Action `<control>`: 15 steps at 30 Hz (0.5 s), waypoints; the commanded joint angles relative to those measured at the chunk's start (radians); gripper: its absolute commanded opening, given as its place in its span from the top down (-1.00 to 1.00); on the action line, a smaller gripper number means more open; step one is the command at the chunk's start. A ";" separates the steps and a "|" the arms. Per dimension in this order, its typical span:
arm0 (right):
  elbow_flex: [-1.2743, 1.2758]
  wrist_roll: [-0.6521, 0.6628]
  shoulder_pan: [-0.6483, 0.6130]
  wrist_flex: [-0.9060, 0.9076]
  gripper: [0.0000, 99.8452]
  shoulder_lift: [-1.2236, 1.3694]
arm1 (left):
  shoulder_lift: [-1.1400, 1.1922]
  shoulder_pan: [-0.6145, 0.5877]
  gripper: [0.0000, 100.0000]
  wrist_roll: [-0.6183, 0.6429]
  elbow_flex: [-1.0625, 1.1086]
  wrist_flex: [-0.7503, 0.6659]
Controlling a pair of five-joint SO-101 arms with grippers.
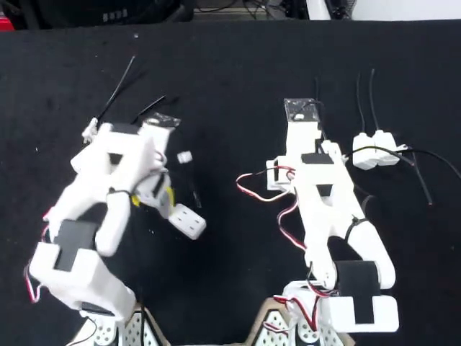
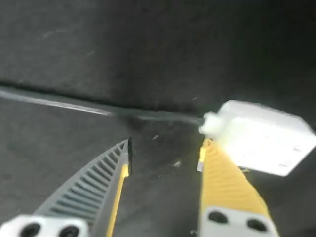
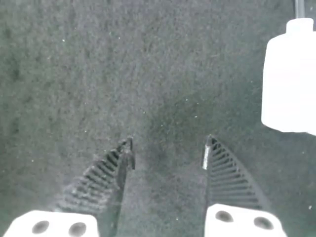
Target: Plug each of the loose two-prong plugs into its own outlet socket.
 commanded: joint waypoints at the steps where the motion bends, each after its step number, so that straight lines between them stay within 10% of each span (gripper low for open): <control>1: -0.044 -0.006 0.018 0.006 0.58 -0.030 | -0.091 0.120 0.53 0.143 0.096 -0.135; 15: -0.044 -0.006 0.018 0.006 0.58 -0.030 | -0.138 0.240 0.53 0.430 0.013 -0.083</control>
